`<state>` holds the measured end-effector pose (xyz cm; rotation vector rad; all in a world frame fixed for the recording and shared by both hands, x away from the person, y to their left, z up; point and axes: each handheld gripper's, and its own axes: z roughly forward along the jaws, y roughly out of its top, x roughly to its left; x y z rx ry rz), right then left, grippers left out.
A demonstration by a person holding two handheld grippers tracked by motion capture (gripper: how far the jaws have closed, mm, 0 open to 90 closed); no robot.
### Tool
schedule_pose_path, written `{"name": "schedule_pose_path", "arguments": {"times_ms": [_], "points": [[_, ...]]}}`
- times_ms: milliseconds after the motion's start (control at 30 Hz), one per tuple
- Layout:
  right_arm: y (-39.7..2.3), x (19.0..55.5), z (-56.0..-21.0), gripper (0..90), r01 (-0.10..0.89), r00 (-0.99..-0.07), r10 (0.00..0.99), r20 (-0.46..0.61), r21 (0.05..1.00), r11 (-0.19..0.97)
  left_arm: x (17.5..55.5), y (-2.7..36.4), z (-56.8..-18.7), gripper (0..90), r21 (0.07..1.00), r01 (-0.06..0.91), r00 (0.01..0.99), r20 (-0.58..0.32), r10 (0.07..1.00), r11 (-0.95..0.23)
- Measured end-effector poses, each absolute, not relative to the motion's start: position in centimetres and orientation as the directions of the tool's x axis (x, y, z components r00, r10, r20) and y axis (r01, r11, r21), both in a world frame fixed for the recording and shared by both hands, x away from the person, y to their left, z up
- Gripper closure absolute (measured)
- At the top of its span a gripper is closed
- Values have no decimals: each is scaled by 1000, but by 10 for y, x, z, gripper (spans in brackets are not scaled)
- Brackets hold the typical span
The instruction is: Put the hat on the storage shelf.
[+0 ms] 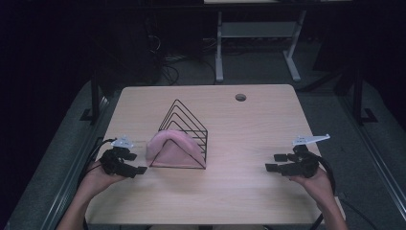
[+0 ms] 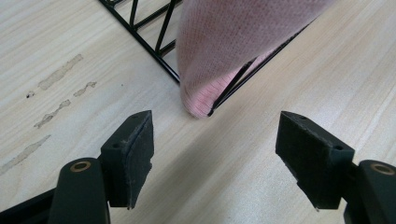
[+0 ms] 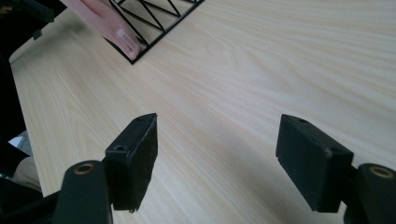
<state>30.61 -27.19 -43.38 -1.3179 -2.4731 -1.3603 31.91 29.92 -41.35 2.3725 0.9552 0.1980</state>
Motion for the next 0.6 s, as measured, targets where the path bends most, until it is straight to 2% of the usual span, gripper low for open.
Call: {"name": "schedule_pose_path", "arguments": {"times_ms": [600], "points": [[-299, 279, -453, 278, 697, -597, 703, 388, 685, 213, 305, 302, -423, 277, 590, 592, 720, -80, 690, -549]]}}
